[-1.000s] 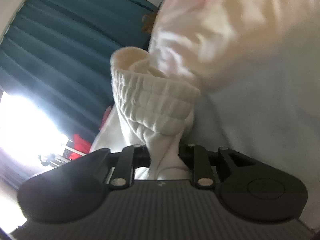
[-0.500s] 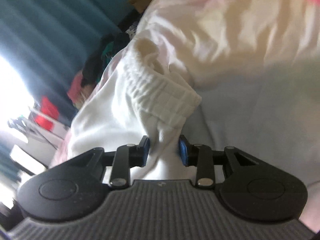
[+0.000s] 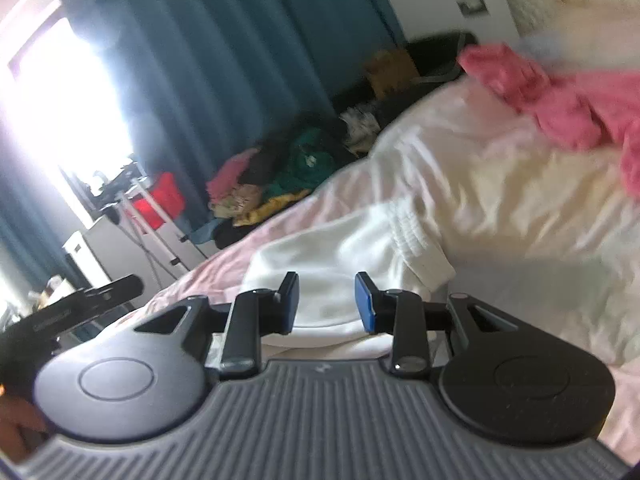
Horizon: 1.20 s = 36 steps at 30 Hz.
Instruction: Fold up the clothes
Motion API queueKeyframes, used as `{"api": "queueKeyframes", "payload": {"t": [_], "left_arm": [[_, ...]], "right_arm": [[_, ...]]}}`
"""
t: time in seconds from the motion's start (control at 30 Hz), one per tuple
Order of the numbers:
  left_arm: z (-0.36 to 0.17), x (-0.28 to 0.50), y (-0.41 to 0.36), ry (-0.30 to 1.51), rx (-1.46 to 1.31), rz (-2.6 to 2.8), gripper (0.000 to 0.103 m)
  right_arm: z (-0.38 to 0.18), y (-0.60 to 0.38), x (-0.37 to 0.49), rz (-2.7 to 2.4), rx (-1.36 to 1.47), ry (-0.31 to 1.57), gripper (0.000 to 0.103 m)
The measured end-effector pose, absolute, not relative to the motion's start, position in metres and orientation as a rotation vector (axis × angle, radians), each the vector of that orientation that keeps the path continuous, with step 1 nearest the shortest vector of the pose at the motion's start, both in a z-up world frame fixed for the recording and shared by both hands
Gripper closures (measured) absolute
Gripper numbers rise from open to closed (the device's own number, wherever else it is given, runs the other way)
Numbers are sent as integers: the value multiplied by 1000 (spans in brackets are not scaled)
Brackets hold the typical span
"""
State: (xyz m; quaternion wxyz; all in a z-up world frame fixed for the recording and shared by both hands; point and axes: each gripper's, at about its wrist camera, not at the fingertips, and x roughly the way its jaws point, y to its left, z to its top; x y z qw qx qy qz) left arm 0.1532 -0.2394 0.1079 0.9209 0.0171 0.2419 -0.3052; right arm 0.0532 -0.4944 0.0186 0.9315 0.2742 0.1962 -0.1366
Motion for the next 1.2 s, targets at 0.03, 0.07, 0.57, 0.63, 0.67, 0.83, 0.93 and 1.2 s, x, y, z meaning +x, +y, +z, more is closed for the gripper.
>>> {"api": "queueKeyframes", "payload": {"t": [0.03, 0.07, 0.57, 0.63, 0.67, 0.83, 0.93, 1.2], "left_arm": [[115, 144, -234, 486, 36, -626, 1], [121, 136, -229, 476, 36, -625, 0], [145, 11, -158, 336, 67, -605, 0], [134, 2, -147, 320, 54, -597, 0], [128, -2, -143, 321, 50, -591, 0], [98, -8, -133, 331, 50, -564, 0], [86, -6, -130, 334, 44, -551, 0], [52, 19, -128, 385, 41, -508, 0]], "right_arm": [[27, -489, 47, -274, 546, 397, 68], [34, -483, 40, -269, 537, 390, 68], [61, -385, -39, -232, 312, 270, 11], [53, -375, -44, -258, 293, 252, 11], [47, -372, -46, -271, 284, 244, 11], [13, -357, -45, -324, 237, 224, 11], [-6, -351, -37, -343, 194, 242, 11], [-30, -355, -14, -387, 209, 288, 11]]}}
